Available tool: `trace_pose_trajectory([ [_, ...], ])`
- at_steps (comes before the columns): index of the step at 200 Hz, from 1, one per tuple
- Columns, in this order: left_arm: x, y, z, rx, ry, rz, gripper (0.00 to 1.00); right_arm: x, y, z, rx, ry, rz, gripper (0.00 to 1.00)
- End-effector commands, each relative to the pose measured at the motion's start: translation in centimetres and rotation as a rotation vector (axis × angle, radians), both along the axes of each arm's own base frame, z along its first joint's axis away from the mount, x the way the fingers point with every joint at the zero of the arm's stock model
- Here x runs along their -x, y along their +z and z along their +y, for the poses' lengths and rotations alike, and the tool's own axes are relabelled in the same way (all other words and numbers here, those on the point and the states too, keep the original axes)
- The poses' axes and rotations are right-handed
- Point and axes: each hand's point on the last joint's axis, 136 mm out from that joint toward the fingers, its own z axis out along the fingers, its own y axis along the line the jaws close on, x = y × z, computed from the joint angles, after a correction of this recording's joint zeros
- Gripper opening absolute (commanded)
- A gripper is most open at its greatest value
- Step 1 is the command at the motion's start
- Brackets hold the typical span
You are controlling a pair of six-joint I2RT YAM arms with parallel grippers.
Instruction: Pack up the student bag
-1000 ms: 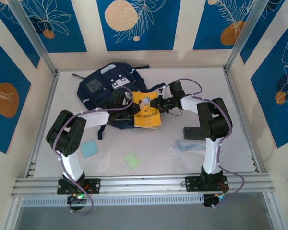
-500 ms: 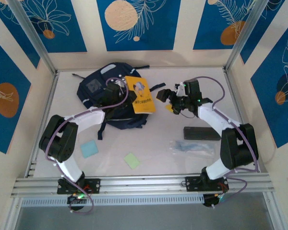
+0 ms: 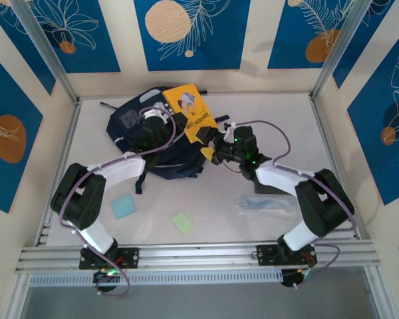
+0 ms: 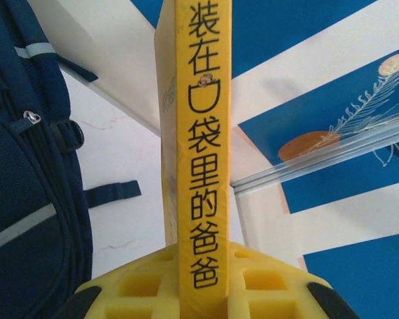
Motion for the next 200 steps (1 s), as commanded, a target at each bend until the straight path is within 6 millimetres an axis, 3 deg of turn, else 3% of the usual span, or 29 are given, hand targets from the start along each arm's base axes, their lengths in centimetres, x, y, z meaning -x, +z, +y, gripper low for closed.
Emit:
trace_pose_trajectory([
  [1,1.2,5.6,0.4,0.145,0.025,-0.133,0.0,-1.5,2.3,1.1,-0.153,-0.046,-0.084,1.0],
  [32,2.5,4.9,0.4,0.23,0.005,-0.116,0.0,-2.6,3.3,1.9,-0.21,-0.049,-0.145,0.95],
  [48,3.0,4.4,0.4,0.221,0.003,-0.098,0.0,-3.0,3.6,1.4,-0.202,-0.073,-0.162,0.85],
  [62,3.3,3.8,0.6,0.205,0.011,-0.08,0.0,-3.3,3.9,0.9,-0.199,-0.088,-0.175,0.64],
  [68,3.4,3.5,0.8,0.199,0.015,-0.075,0.0,-3.4,3.9,0.6,-0.199,-0.096,-0.176,0.45],
  [84,3.7,2.8,1.0,0.17,0.019,-0.064,0.0,-3.6,3.9,0.0,-0.183,-0.108,-0.174,0.09],
  [88,3.8,2.7,1.1,0.16,0.018,-0.064,0.04,-3.6,3.9,-0.1,-0.177,-0.104,-0.173,0.0],
  [106,4.1,1.9,1.0,0.059,-0.005,-0.057,0.43,-3.6,4.1,-1.0,-0.164,-0.113,-0.168,0.0],
  [121,4.4,0.8,1.2,-0.103,-0.032,-0.037,0.62,-3.5,4.0,-2.4,-0.139,-0.125,-0.162,0.0],
  [136,4.6,-0.5,2.0,-0.28,-0.049,-0.023,0.7,-3.4,3.8,-4.0,-0.084,-0.131,-0.154,0.0],
  [163,4.8,-3.0,3.3,-0.531,-0.112,0.008,0.72,-2.5,2.5,-7.1,0.097,-0.133,-0.126,0.0],
  [200,4.6,-7.0,2.3,-0.801,-0.314,0.093,0.68,-0.5,1.4,-11.9,0.322,-0.147,-0.099,0.0],
])
